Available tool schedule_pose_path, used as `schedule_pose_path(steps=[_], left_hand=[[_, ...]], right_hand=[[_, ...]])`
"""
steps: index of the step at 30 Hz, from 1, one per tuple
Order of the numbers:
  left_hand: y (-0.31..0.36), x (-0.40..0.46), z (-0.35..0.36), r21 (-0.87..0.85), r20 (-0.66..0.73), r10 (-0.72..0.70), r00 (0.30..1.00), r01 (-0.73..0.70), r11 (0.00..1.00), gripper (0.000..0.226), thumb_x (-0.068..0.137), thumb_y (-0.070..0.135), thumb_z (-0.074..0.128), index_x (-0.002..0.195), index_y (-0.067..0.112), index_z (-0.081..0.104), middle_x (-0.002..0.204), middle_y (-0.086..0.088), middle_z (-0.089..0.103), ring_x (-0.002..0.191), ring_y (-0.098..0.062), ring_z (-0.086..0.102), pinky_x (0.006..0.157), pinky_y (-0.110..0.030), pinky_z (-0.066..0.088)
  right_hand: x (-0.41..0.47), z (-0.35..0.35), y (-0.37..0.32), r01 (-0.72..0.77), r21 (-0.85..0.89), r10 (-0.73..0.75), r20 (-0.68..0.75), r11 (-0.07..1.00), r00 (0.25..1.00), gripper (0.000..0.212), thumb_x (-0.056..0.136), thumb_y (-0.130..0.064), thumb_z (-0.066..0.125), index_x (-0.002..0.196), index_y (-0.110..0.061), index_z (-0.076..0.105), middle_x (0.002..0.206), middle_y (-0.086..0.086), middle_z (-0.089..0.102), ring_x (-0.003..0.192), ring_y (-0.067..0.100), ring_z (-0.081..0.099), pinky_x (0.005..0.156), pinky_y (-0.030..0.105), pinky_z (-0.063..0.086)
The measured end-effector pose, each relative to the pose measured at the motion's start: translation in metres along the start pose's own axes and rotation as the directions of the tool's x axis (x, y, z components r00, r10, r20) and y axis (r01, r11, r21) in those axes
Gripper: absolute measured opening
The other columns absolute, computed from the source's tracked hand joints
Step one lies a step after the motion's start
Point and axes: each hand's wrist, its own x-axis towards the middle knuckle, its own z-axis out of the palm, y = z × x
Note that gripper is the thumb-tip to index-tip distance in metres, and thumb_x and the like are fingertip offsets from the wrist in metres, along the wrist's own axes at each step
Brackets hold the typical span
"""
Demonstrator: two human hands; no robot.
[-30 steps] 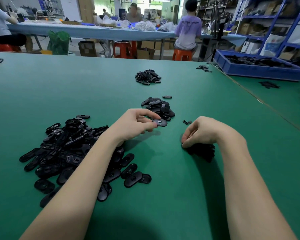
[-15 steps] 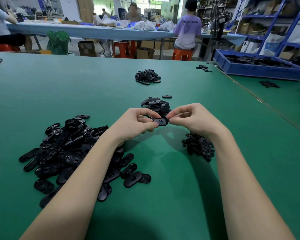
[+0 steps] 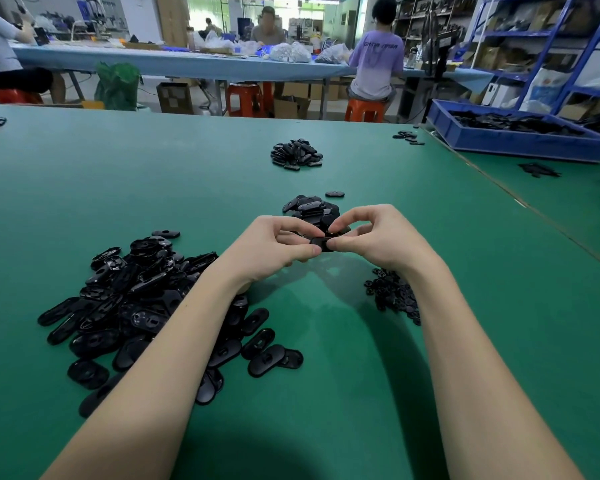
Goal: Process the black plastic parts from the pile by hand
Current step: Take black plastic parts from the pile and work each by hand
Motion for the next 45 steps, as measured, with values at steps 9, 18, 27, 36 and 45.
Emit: schedule_pose_path(steps=[9, 18, 27, 36, 45], left_hand=[[0.0, 0.0, 0.001, 0.029, 0.023, 0.014, 1.0, -0.014, 0.999, 0.019, 0.084, 0.019, 0.08, 0.096, 0.033, 0.079, 0.085, -0.001, 0.077, 0.073, -0.006, 0.063, 0.061, -0.016, 0.046], [0.0, -0.001, 0.0, -0.004, 0.019, -0.006, 1.0, 0.006, 1.0, 0.019, 0.086, 0.015, 0.078, 0.095, 0.031, 0.079, 0.092, -0.007, 0.077, 0.073, -0.003, 0.063, 0.066, -0.017, 0.049], [0.004, -0.004, -0.006, -0.161, 0.095, -0.058, 0.994, 0.073, 0.984, 0.017, 0.089, 0.022, 0.074, 0.103, 0.031, 0.078, 0.103, 0.004, 0.078, 0.091, -0.005, 0.069, 0.081, -0.025, 0.047], [0.003, -0.002, -0.001, -0.295, 0.095, -0.048, 0.994, 0.074, 0.953, 0.013, 0.086, 0.008, 0.075, 0.094, 0.018, 0.081, 0.088, -0.007, 0.076, 0.082, -0.014, 0.07, 0.074, -0.02, 0.055], [0.001, 0.001, 0.007, -0.247, -0.023, -0.114, 0.993, 0.105, 0.963, 0.012, 0.087, -0.002, 0.071, 0.093, 0.007, 0.075, 0.087, -0.015, 0.077, 0.076, -0.018, 0.07, 0.078, -0.025, 0.06]], right_hand=[[-0.001, -0.002, -0.002, -0.016, -0.003, 0.016, 0.041, 1.0, 0.999, 0.018, 0.077, -0.028, 0.088, 0.085, -0.025, 0.073, 0.073, -0.006, 0.074, 0.057, 0.003, 0.055, 0.062, 0.026, 0.039], [0.0, 0.001, -0.005, -0.072, -0.139, 0.066, -0.048, 0.988, 0.997, 0.027, 0.067, -0.047, 0.09, 0.084, -0.035, 0.073, 0.082, -0.011, 0.073, 0.079, 0.008, 0.065, 0.074, 0.03, 0.049], [-0.006, 0.003, 0.01, -0.218, 0.302, 0.161, 0.201, 0.928, 0.966, 0.047, 0.049, -0.062, 0.088, 0.087, -0.034, 0.082, 0.08, -0.015, 0.074, 0.065, 0.009, 0.041, 0.048, 0.021, 0.024], [0.0, 0.009, 0.02, -0.249, 0.425, 0.142, 0.267, 0.87, 0.953, 0.047, 0.048, -0.05, 0.087, 0.087, -0.024, 0.083, 0.074, -0.013, 0.069, 0.054, 0.006, 0.031, 0.044, 0.019, 0.018], [0.001, 0.015, 0.013, -0.185, 0.261, 0.156, 0.126, 0.948, 0.98, 0.009, 0.077, -0.035, 0.084, 0.081, -0.027, 0.082, 0.081, -0.011, 0.075, 0.065, 0.01, 0.044, 0.048, 0.019, 0.03]])
